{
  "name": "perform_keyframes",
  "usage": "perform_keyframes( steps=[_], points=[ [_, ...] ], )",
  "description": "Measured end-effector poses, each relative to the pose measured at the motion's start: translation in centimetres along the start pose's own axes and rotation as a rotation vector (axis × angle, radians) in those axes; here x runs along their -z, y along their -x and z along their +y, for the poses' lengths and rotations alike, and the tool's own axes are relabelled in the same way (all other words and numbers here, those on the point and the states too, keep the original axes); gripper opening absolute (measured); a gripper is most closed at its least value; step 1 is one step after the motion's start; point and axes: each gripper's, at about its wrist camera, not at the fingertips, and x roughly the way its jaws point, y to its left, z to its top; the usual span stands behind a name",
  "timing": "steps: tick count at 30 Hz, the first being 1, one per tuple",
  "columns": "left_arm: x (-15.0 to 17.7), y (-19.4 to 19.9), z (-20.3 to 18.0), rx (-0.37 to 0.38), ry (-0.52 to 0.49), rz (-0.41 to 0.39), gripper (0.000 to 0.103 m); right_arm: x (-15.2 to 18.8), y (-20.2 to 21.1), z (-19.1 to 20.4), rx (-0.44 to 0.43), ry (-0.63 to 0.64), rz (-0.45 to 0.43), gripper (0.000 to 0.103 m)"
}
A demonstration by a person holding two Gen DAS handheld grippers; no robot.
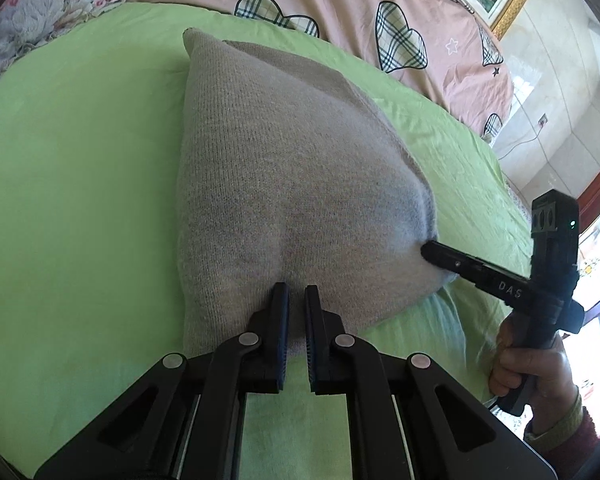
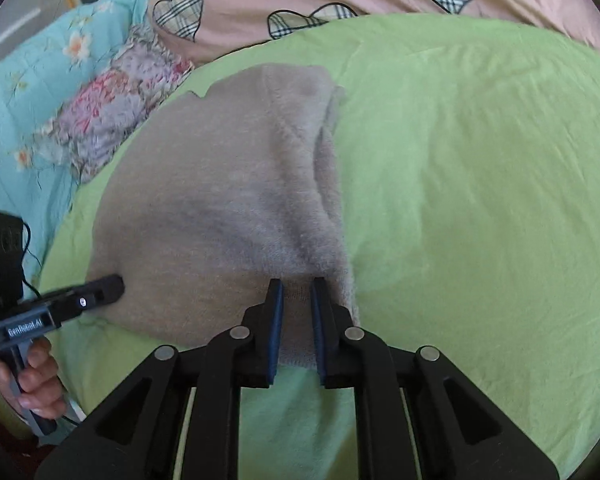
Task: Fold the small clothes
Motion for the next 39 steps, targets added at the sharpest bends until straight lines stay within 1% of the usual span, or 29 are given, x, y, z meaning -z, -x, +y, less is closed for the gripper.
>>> perform_keyframes(
  steps=[3, 6, 9, 11, 13, 14, 16, 18, 20, 22, 23, 25, 27, 30, 31, 33, 36, 38, 39],
  points=[
    [0.1, 0.4, 0.3, -0.004, 0.016, 0.007, 0.007, 0.3, 0.9, 0.3, 0.019, -0.005, 0.0, 0.013],
    [0.2, 1.1, 0.5, -0.005, 0.04, 0.011, 0.008, 1.0, 2.1, -0.1, -0.007, -0.059, 0.0, 0.014],
    [0.5, 2.3, 0.3, -0.03, 0.028, 0.005, 0.016, 1.4, 3.3, 0.4, -0.03, -0.083, -0.007, 0.017],
    [0.7, 3.3, 0.0, -0.056, 0.02, -0.004, 0.024, 1.4, 4.0, 1.2, -0.025, -0.072, -0.02, 0.017],
    [1.0, 4.1, -0.1, -0.072, 0.019, -0.018, 0.03, 1.1, 4.6, 1.8, -0.025, -0.064, -0.032, 0.018],
    [1.1, 4.6, -0.1, -0.083, 0.018, -0.024, 0.031, 1.0, 4.8, 2.0, -0.029, -0.062, -0.036, 0.018],
    [1.3, 5.2, 0.1, -0.102, 0.018, -0.03, 0.032, 0.8, 5.1, 2.6, -0.038, -0.056, -0.044, 0.02],
    [1.6, 5.9, 0.6, -0.12, 0.028, -0.037, 0.037, 0.6, 5.3, 3.0, -0.038, -0.047, -0.05, 0.027],
    [1.8, 6.3, 1.1, -0.129, 0.041, -0.041, 0.038, 0.6, 5.4, 3.5, -0.041, -0.041, -0.055, 0.031],
    [1.8, 6.6, 1.8, -0.155, 0.055, -0.042, 0.039, 0.7, 5.6, 3.9, -0.045, -0.036, -0.058, 0.031],
    [1.6, 6.6, 2.0, -0.173, 0.055, -0.04, 0.041, 0.7, 5.6, 4.2, -0.045, -0.032, -0.058, 0.032],
    [1.5, 6.8, 2.3, -0.23, 0.048, -0.041, 0.045, 0.8, 5.6, 4.3, -0.047, -0.029, -0.058, 0.032],
    [1.6, 7.0, 2.4, -0.261, 0.04, -0.046, 0.048, 0.9, 5.7, 4.6, -0.047, -0.026, -0.055, 0.034],
    [1.6, 7.4, 2.7, -0.293, 0.037, -0.059, 0.052, 1.0, 5.7, 5.0, -0.04, -0.014, -0.05, 0.04],
    [1.6, 7.6, 2.8, -0.307, 0.035, -0.065, 0.056, 1.0, 5.7, 5.2, -0.039, -0.008, -0.049, 0.041],
    [1.6, 7.6, 2.7, -0.33, 0.03, -0.07, 0.057, 0.9, 5.8, 5.6, -0.037, 0.005, -0.049, 0.045],
    [1.4, 7.5, 2.8, -0.362, 0.017, -0.071, 0.061, 0.9, 5.8, 6.0, -0.032, 0.029, -0.049, 0.049],
    [1.4, 7.6, 2.8, -0.382, 0.011, -0.074, 0.068, 0.8, 5.8, 6.4, -0.027, 0.041, -0.051, 0.053],
    [1.4, 7.7, 2.7, -0.393, 0.008, -0.08, 0.068, 0.8, 5.8, 6.5, -0.023, 0.049, -0.053, 0.055]
  ],
)
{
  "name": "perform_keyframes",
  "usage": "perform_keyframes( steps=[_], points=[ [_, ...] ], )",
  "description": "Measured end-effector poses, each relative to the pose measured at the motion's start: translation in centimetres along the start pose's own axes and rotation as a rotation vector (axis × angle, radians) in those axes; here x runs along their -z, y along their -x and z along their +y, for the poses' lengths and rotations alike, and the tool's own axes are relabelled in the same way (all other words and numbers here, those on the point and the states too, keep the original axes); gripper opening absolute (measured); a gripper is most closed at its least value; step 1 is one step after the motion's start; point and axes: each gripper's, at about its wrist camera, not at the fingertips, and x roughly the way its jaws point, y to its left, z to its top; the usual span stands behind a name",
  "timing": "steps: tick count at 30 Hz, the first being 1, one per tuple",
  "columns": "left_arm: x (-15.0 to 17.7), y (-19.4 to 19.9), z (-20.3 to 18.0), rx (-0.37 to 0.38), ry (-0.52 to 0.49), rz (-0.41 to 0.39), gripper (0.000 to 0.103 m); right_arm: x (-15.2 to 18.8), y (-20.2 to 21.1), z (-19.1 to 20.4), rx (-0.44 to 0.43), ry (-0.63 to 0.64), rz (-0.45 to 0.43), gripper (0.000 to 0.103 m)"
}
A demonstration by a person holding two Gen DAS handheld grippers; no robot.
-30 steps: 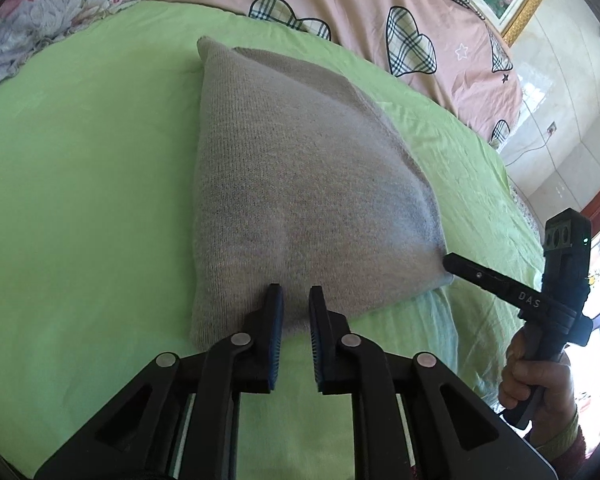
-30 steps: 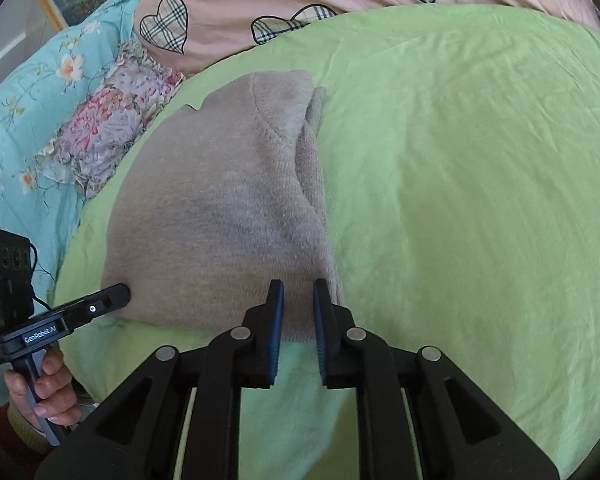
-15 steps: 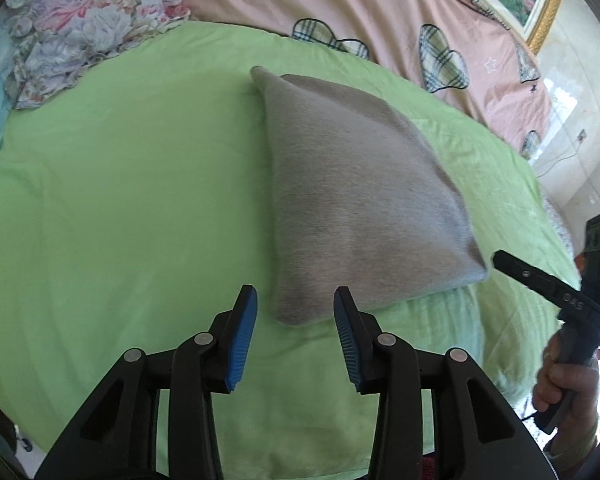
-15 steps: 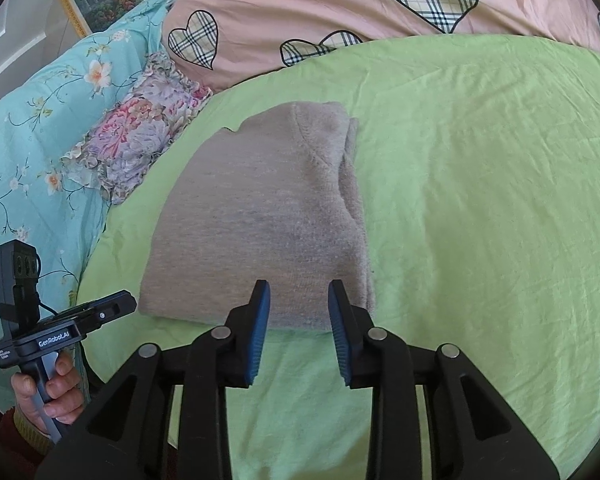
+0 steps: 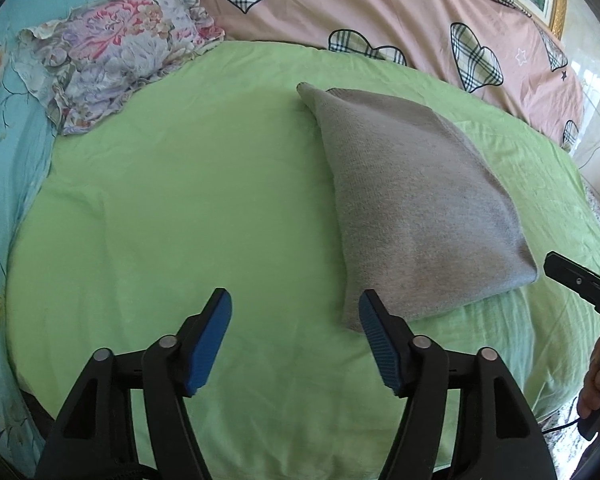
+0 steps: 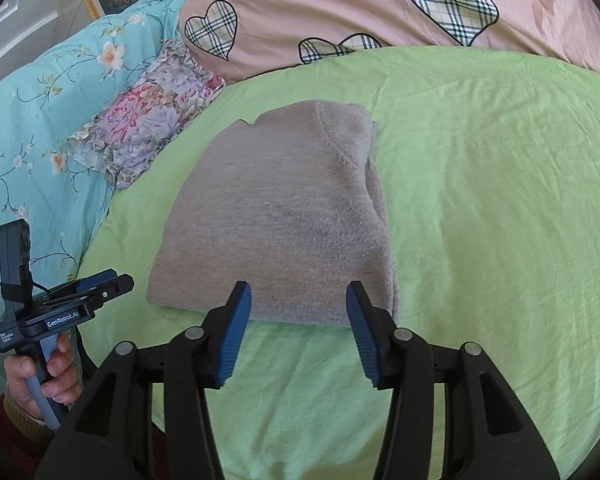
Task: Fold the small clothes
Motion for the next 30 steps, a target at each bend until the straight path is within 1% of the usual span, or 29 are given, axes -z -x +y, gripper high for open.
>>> perform_keyframes(
  steps=[3, 5, 11, 15, 18, 24, 30],
  points=[
    [-0.2, 0.2, -0.2, -0.026, -0.017, -0.018, 0.072, -0.2, -0.1, 0.2, 0.014, 0.026, -0.004, 0.06],
    [-0.4, 0.4, -0.4, -0.042, -0.031, -0.03, 0.073, -0.5, -0.3, 0.1, 0.007, 0.027, -0.003, 0.062],
    [-1.1, 0.5, -1.3, -0.095, -0.074, -0.056, 0.081, -1.3, -0.5, 0.3, 0.012, 0.026, -0.012, 0.064],
    [-1.7, 0.2, -2.0, -0.112, -0.101, -0.058, 0.082, -1.9, -1.0, 0.1, 0.007, 0.03, -0.009, 0.068],
    [-2.3, -0.1, -2.5, -0.11, -0.105, -0.058, 0.083, -2.8, -1.5, -0.5, 0.007, 0.023, -0.009, 0.068],
    [-3.9, -1.2, -3.1, -0.11, -0.104, -0.048, 0.083, -4.9, -2.9, -2.4, -0.004, -0.042, -0.016, 0.068],
    [-5.9, -2.5, -3.6, -0.075, -0.088, -0.026, 0.084, -6.8, -4.5, -3.5, -0.043, -0.101, -0.013, 0.068]
  ],
)
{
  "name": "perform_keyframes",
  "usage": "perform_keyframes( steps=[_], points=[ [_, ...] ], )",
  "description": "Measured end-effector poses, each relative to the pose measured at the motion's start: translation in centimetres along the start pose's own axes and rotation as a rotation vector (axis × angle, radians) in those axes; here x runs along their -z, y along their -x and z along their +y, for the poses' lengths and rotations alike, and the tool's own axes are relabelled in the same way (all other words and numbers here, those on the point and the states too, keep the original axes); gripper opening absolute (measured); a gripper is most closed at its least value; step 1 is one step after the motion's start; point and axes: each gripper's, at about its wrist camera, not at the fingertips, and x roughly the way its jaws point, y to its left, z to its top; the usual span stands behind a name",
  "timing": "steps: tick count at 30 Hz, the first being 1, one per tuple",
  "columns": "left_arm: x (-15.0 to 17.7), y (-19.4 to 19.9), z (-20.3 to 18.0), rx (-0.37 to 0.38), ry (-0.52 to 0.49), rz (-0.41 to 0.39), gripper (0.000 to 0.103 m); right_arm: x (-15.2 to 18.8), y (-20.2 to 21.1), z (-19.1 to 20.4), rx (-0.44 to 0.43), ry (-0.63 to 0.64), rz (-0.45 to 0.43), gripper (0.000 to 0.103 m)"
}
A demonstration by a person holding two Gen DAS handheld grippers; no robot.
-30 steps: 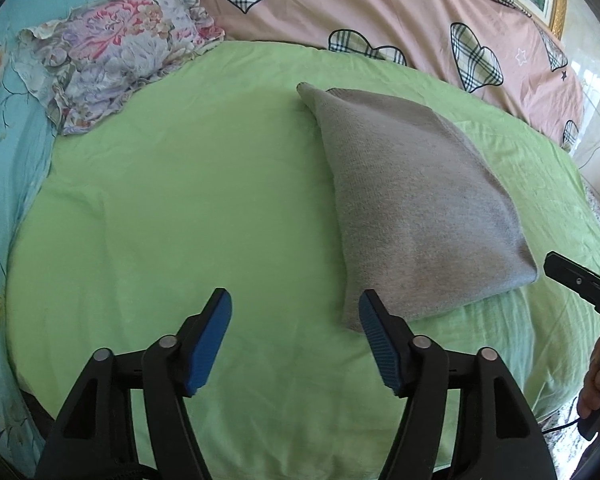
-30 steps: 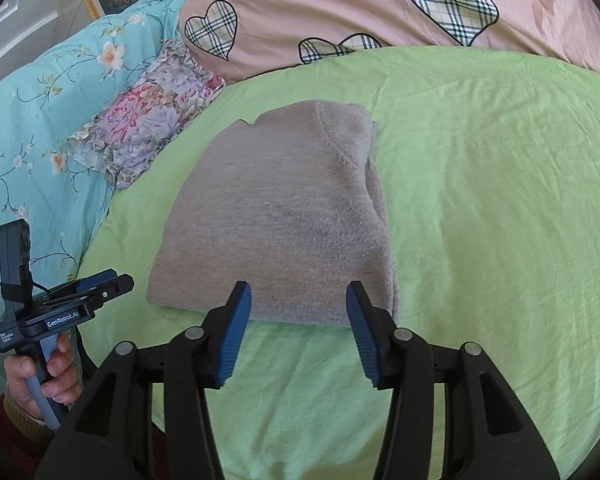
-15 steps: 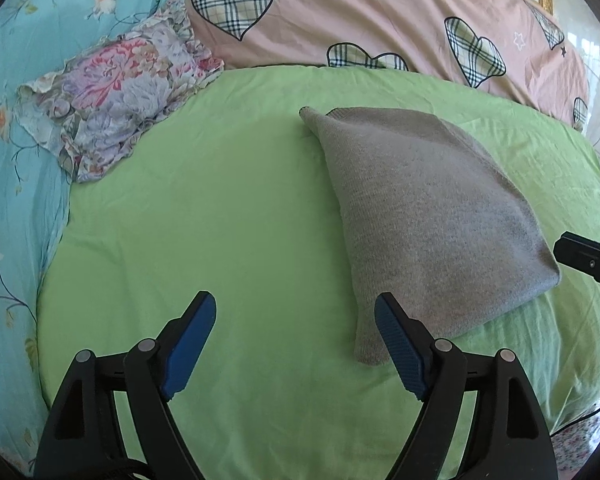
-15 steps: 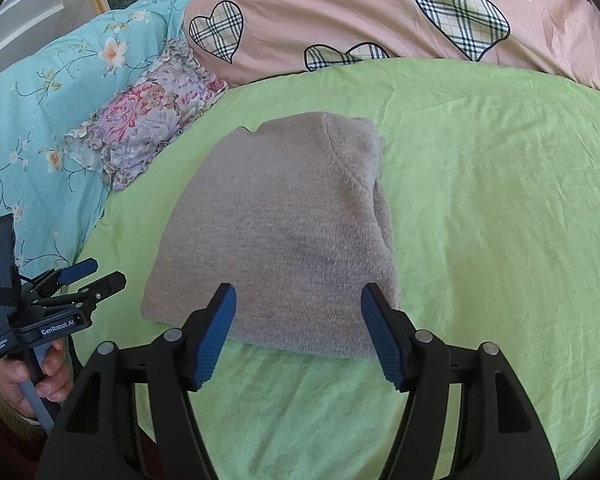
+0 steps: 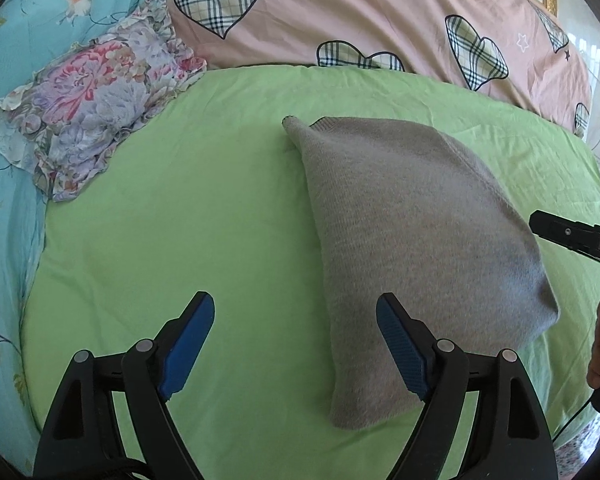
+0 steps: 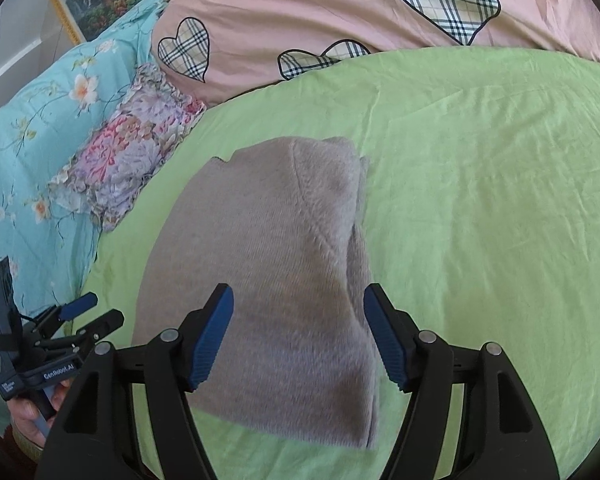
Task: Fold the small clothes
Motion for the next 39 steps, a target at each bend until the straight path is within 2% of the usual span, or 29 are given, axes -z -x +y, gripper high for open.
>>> perform_keyframes(
  steps=[2, 6, 9, 11, 12, 13, 14, 15, 16, 17, 19, 21, 23, 27, 32, 34, 36, 39],
  points=[
    [-0.6, -0.7, -0.3, 0.026, 0.011, 0.014, 0.084, -0.6, -0.6, -0.3, -0.01, -0.016, 0.003, 0.068],
    [-1.9, -3.0, -0.1, 0.134, 0.08, 0.074, 0.085, -1.7, -2.1, -1.2, -0.036, -0.056, 0.018, 0.068],
    [-2.8, -5.3, 0.8, 0.212, 0.134, 0.116, 0.091, -2.3, -3.5, -2.0, -0.043, -0.067, 0.038, 0.068],
    [-3.1, -6.6, 1.4, 0.261, 0.177, 0.147, 0.092, -2.4, -4.7, -2.7, -0.038, -0.088, 0.063, 0.068],
    [-3.2, -6.9, 1.6, 0.276, 0.188, 0.151, 0.092, -2.4, -5.3, -3.1, -0.043, -0.097, 0.081, 0.062],
    [-3.3, -7.1, 1.7, 0.288, 0.191, 0.152, 0.088, -2.4, -5.7, -3.1, -0.058, -0.096, 0.093, 0.05],
    [-3.4, -7.2, 1.6, 0.3, 0.184, 0.15, 0.079, -2.4, -5.8, -3.0, -0.049, -0.087, 0.085, 0.032],
    [-3.6, -7.0, 1.3, 0.32, 0.168, 0.146, 0.074, -2.4, -5.6, -2.9, -0.047, -0.079, 0.075, 0.02],
    [-3.7, -6.8, 1.0, 0.329, 0.15, 0.14, 0.067, -2.6, -5.2, -2.8, -0.058, -0.071, 0.058, 0.018],
    [-3.8, -6.6, 0.7, 0.319, 0.131, 0.133, 0.068, -2.9, -4.7, -2.7, -0.058, -0.065, 0.041, 0.017],
    [-3.6, -6.7, 0.0, 0.291, 0.109, 0.132, 0.069, -3.0, -5.0, -2.8, -0.041, -0.045, 0.056, 0.017],
    [-3.2, -7.2, -0.2, 0.304, 0.114, 0.14, 0.07, -2.4, -6.4, -2.9, -0.003, -0.023, 0.094, 0.017],
    [-3.1, -7.3, 0.3, 0.316, 0.146, 0.145, 0.071, -2.2, -6.8, -3.1, -0.002, -0.026, 0.094, 0.017],
    [-2.9, -5.7, 0.5, 0.277, 0.135, 0.118, 0.071, -2.5, -4.9, -2.8, -0.011, -0.053, 0.061, 0.024],
    [-1.5, -3.0, 0.4, 0.231, 0.106, 0.075, 0.07, -1.6, -1.1, -1.7, -0.009, -0.049, -0.006, 0.025],
    [-0.7, -2.1, 0.5, 0.216, 0.096, 0.064, 0.07, -0.9, 0.2, -1.1, -0.014, -0.038, -0.023, 0.032],
    [0.0, -1.2, 0.5, 0.194, 0.085, 0.052, 0.07, -0.1, 1.2, -0.4, -0.017, -0.021, -0.032, 0.044],
    [1.0, -0.2, 0.4, 0.174, 0.075, 0.046, 0.071, 1.5, 2.2, 0.7, -0.017, 0.005, -0.031, 0.046]
  ],
)
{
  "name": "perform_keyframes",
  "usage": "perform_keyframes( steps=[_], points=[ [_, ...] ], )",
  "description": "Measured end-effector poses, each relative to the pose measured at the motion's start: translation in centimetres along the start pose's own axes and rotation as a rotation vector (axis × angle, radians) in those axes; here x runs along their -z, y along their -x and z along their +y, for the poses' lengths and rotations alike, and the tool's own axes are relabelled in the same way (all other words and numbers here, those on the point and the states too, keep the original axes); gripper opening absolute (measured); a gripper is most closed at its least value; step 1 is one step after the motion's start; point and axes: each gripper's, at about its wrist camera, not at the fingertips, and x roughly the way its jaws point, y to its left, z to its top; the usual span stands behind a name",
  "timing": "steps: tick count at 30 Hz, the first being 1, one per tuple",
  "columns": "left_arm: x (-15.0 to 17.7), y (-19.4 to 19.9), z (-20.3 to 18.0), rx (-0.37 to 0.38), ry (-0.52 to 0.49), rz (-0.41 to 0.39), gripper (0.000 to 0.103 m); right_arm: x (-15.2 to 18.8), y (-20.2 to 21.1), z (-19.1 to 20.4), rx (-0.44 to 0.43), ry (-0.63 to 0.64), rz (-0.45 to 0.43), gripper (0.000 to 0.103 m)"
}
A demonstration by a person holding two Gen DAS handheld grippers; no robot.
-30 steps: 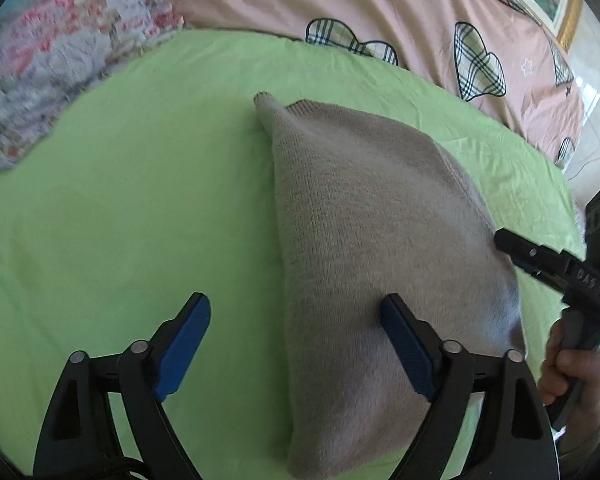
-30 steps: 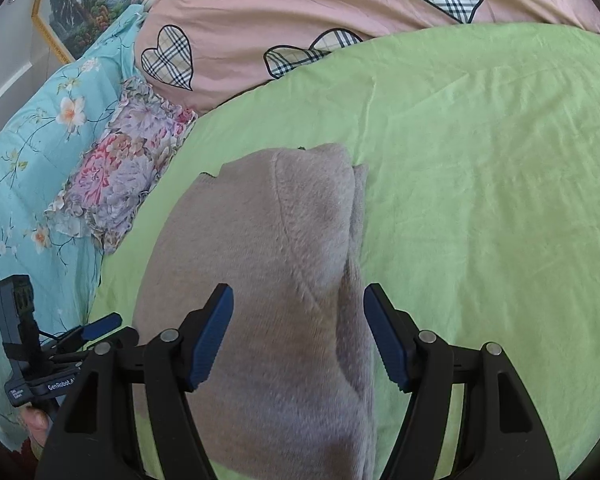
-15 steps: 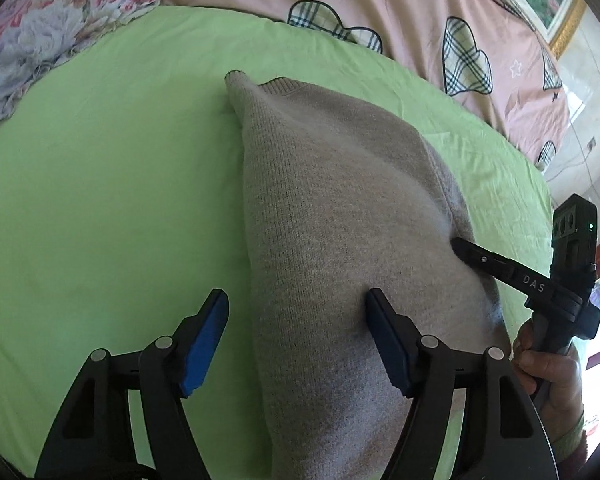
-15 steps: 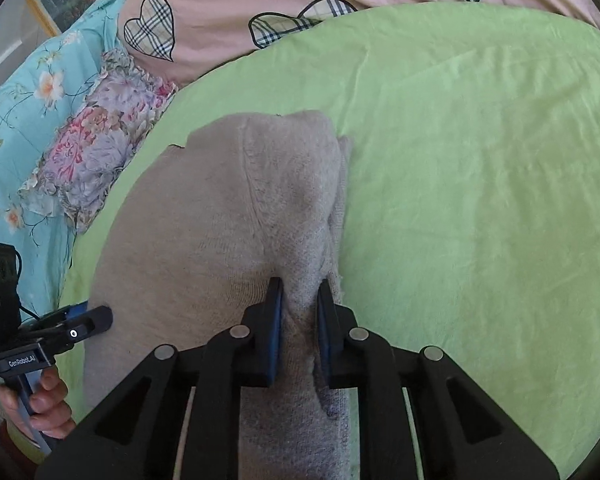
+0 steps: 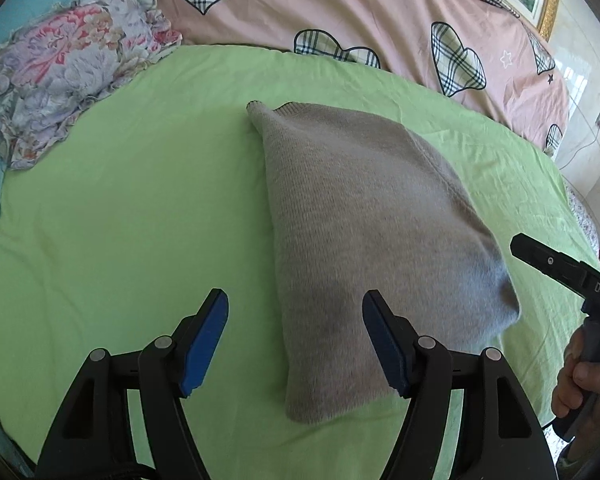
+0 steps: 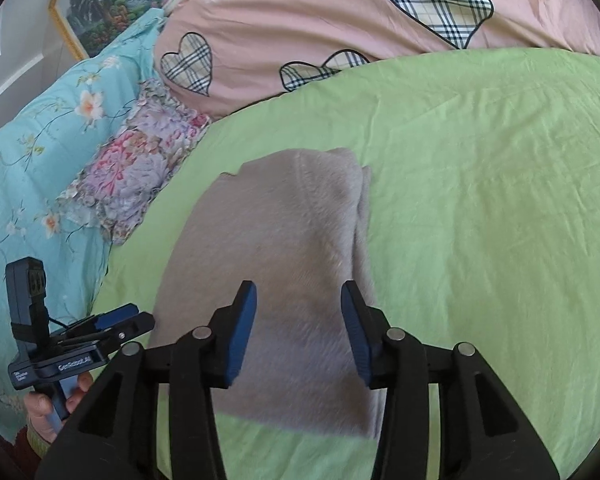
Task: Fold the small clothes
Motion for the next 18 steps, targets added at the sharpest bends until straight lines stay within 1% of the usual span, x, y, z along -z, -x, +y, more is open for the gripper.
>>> perform_keyframes(
  steps=[2, 4, 6, 7, 9, 12, 18],
  points=[
    [0.9, 0.6, -0.1, -0.017, -0.005, -0.004, 0.076, 0.7, 0.3, 0.5, 0.004, 0.013, 0.007, 0.046],
    [1.7, 1.2, -0.2, -0.037, -0.016, -0.011, 0.078, 1.4, 0.5, 1.2, 0.007, 0.035, 0.016, 0.048],
    [2.2, 1.6, -0.3, -0.065, -0.029, -0.02, 0.08, 2.4, 0.8, 1.9, 0.021, 0.062, 0.024, 0.056],
    [2.6, 1.9, -0.3, -0.078, -0.034, -0.026, 0.081, 2.8, 0.9, 2.1, 0.022, 0.069, 0.027, 0.058],
    [3.1, 2.1, -0.3, -0.09, -0.042, -0.029, 0.081, 3.5, 1.1, 2.5, 0.023, 0.085, 0.034, 0.062],
    [4.0, 2.4, -0.3, -0.106, -0.045, -0.022, 0.081, 4.5, 1.3, 2.9, 0.041, 0.11, 0.044, 0.067],
    [5.2, 2.7, -0.2, -0.139, -0.046, -0.006, 0.082, 6.0, 1.8, 3.4, 0.065, 0.128, 0.054, 0.072]
  ],
)
